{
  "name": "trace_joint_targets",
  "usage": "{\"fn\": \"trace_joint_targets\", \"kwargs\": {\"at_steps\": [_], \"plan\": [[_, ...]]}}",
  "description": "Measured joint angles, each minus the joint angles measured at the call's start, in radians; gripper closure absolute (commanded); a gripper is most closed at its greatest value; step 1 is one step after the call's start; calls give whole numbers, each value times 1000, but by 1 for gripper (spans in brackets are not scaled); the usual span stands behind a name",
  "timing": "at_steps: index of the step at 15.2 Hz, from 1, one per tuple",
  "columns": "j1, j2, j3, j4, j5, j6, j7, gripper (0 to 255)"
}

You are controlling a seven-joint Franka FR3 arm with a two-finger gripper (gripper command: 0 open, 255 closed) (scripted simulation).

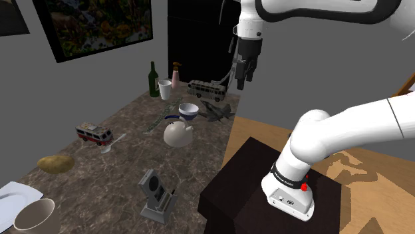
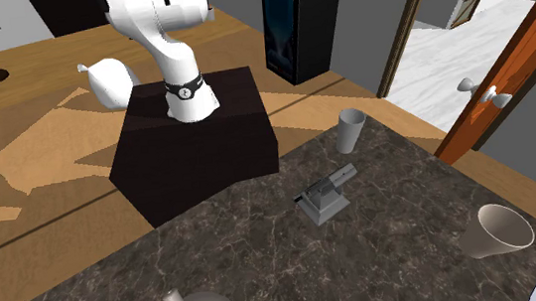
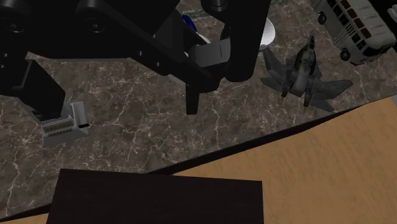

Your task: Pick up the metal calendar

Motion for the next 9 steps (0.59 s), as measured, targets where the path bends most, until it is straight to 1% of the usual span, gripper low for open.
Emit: {"fn": "trace_joint_targets", "kwargs": {"at_steps": [1, 3, 7, 9], "plan": [[0, 0, 0, 0, 0, 0, 0, 0], [1, 9, 31, -10, 19, 14, 46, 0], [2, 60, 126, -57, 73, 91, 187, 0], [2, 102, 178, -62, 100, 130, 264, 0]]}}
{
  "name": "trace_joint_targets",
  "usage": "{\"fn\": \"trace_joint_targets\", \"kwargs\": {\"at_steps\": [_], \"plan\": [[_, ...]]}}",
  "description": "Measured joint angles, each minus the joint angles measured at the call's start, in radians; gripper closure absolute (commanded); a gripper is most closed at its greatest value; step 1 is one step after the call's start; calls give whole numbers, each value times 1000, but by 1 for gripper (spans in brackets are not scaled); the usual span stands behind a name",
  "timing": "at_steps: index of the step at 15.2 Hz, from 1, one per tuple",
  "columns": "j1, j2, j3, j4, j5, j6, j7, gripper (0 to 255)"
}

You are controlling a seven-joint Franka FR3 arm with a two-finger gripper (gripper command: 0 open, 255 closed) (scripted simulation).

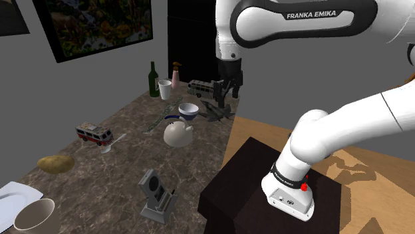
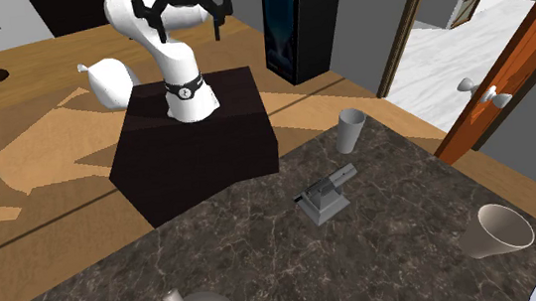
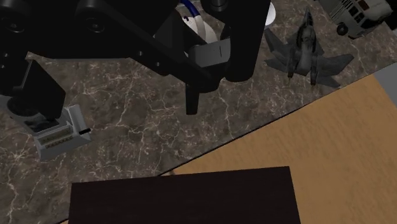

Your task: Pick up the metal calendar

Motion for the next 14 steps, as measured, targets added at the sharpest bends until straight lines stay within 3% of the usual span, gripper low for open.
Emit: {"fn": "trace_joint_targets", "kwargs": {"at_steps": [6, 14], "plan": [[-10, 162, 153, 20, 57, 113, 237, 0], [-48, 476, 330, 115, 21, 274, 574, 0]]}}
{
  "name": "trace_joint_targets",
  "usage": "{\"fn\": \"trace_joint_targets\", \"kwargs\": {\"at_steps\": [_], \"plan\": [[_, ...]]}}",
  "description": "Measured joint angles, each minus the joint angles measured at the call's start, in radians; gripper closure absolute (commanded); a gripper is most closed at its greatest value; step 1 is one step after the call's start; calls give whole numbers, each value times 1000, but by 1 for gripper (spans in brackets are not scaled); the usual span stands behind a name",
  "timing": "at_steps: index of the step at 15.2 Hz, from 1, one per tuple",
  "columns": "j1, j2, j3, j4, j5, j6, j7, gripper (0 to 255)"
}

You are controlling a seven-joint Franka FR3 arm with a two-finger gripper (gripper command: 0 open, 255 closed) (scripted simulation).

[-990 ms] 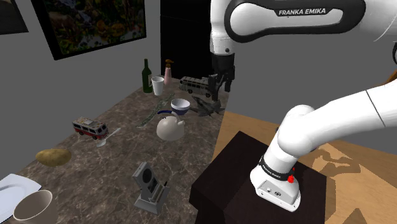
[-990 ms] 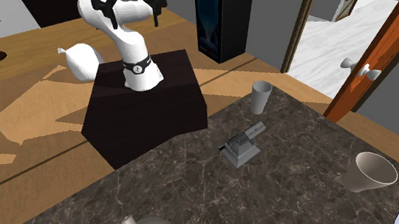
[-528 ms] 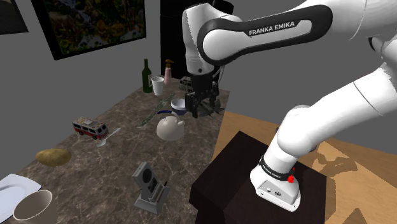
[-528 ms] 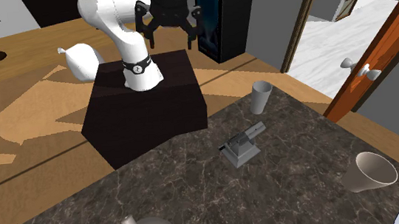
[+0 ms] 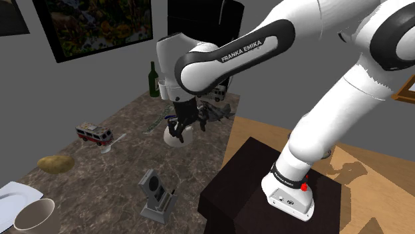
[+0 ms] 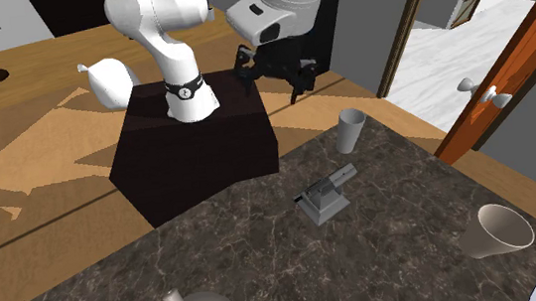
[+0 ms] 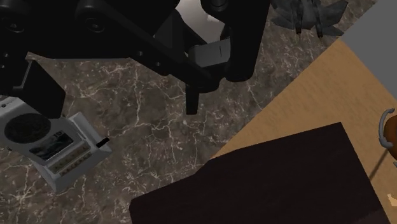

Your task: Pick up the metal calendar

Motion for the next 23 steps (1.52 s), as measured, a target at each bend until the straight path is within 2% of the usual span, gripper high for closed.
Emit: {"fn": "trace_joint_targets", "kwargs": {"at_steps": [5, 8, 11, 18, 23], "plan": [[-6, 246, 56, 115, -110, 65, 229, 0], [24, 401, 57, 195, -187, 91, 371, 0], [78, 560, 31, 295, -262, 105, 500, 0], [191, 845, -60, 541, -350, 87, 678, 0], [211, 908, -82, 566, -371, 118, 698, 0]]}}
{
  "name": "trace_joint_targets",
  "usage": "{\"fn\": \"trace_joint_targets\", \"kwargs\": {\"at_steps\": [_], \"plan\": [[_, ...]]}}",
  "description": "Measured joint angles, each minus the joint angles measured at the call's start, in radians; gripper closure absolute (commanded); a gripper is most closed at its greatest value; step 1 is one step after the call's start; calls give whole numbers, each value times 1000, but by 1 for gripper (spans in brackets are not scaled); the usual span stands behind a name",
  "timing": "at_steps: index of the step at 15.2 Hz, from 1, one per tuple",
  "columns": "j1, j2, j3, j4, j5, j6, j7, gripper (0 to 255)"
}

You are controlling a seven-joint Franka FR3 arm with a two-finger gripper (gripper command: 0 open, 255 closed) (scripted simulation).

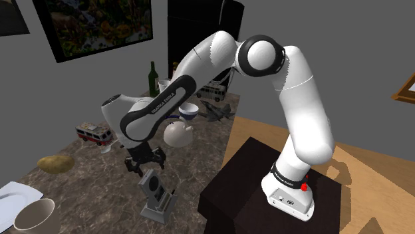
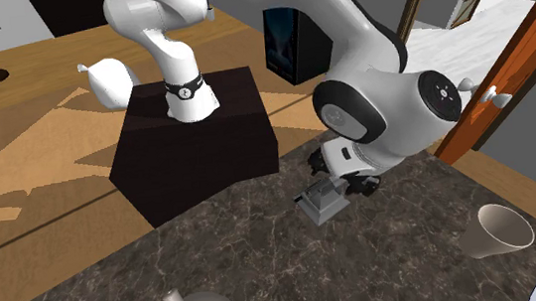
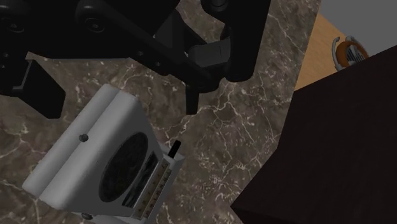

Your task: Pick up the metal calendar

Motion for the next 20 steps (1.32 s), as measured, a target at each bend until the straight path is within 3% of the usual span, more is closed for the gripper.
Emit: {"fn": "trace_joint_targets", "kwargs": {"at_steps": [3, 4, 20], "plan": [[7, 29, -10, 6, -11, 21, 3, 0], [9, 34, -12, 8, -13, 25, 4, 255], [-3, -9, 3, 5, 4, -14, -3, 255]]}}
